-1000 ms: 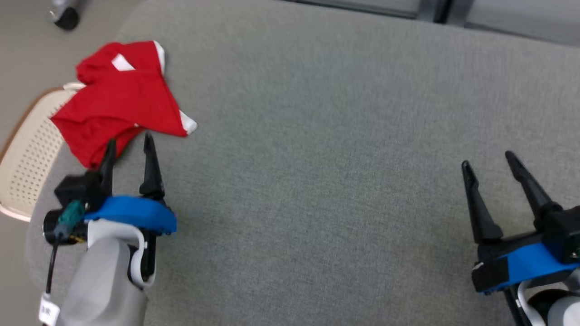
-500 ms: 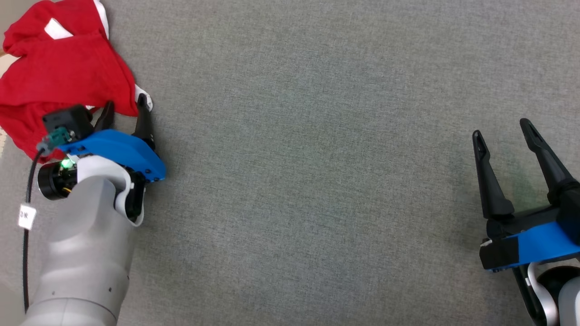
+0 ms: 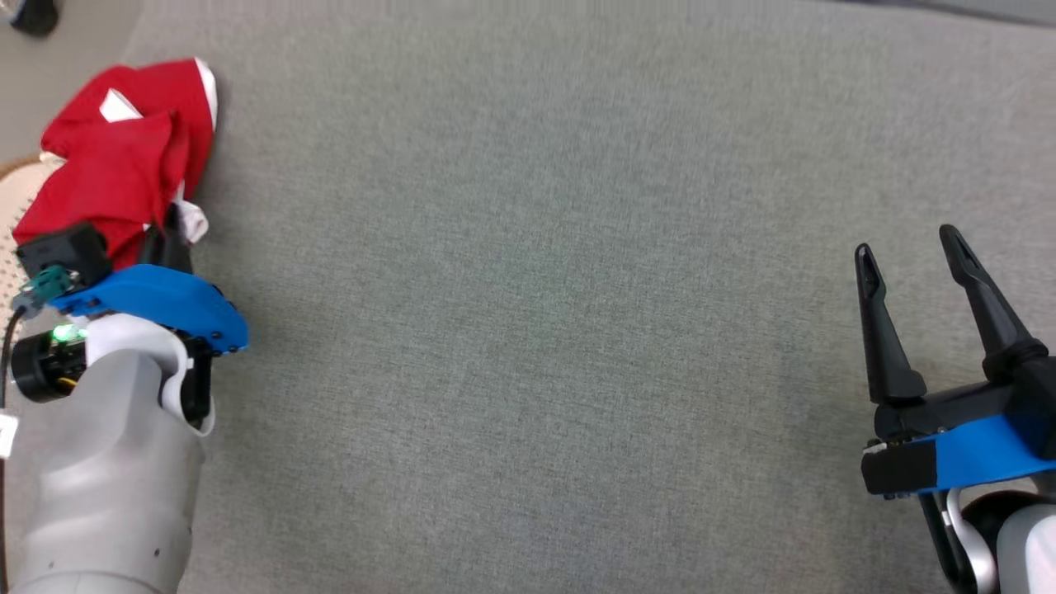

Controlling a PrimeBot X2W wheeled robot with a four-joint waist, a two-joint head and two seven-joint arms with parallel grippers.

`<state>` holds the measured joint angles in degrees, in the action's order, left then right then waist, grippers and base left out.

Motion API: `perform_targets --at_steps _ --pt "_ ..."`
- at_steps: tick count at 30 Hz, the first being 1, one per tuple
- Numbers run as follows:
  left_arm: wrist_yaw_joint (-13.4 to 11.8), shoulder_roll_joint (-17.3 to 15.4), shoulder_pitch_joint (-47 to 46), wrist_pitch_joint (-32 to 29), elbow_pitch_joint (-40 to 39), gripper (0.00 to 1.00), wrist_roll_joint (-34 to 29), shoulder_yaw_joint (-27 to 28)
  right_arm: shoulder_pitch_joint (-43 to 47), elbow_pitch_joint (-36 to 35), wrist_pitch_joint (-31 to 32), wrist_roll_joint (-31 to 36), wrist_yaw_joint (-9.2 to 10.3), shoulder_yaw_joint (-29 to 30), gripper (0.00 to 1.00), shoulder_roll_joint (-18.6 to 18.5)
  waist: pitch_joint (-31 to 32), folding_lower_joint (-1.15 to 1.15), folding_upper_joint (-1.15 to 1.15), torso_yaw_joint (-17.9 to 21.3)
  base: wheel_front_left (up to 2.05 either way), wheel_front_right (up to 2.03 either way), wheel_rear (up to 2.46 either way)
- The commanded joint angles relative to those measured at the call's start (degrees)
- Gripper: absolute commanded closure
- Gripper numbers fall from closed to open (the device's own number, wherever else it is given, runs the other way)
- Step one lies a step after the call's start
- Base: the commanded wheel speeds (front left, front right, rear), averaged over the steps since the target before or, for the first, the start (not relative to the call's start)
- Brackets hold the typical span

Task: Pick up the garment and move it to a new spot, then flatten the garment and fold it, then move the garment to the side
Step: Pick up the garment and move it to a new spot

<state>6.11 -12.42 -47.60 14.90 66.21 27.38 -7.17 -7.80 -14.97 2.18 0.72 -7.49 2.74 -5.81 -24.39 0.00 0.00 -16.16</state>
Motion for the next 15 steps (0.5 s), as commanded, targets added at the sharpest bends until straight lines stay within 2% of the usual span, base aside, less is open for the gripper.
perform_targets --at_steps 1,8,9,15 --pt "-1.14 -0.96 2.23 0.31 -3.53 1.0 -0.74 0.97 1.12 0.53 -0.8 -0.6 0.0 0.05 0.0 0.55 3.09 0.0 0.0 1.82 0.0 0.0 0.0" --pt "-5.11 -1.74 16.01 0.31 -21.12 1.0 -4.11 5.38 4.81 3.32 -3.24 -1.96 0.0 -0.44 0.0 2.08 11.66 0.0 0.0 4.52 0.0 0.0 0.0" --pt "-5.11 -1.74 16.01 0.31 -21.12 1.0 -4.11 5.38 4.81 3.32 -3.24 -1.96 0.0 -0.44 0.0 2.08 11.66 0.0 0.0 4.52 0.0 0.0 0.0" --pt "-7.71 -0.71 29.6 0.32 -35.55 1.0 -6.97 5.36 8.73 5.49 -4.58 -4.18 0.0 -0.52 0.0 2.72 17.67 0.0 0.0 7.42 0.0 0.0 0.0"
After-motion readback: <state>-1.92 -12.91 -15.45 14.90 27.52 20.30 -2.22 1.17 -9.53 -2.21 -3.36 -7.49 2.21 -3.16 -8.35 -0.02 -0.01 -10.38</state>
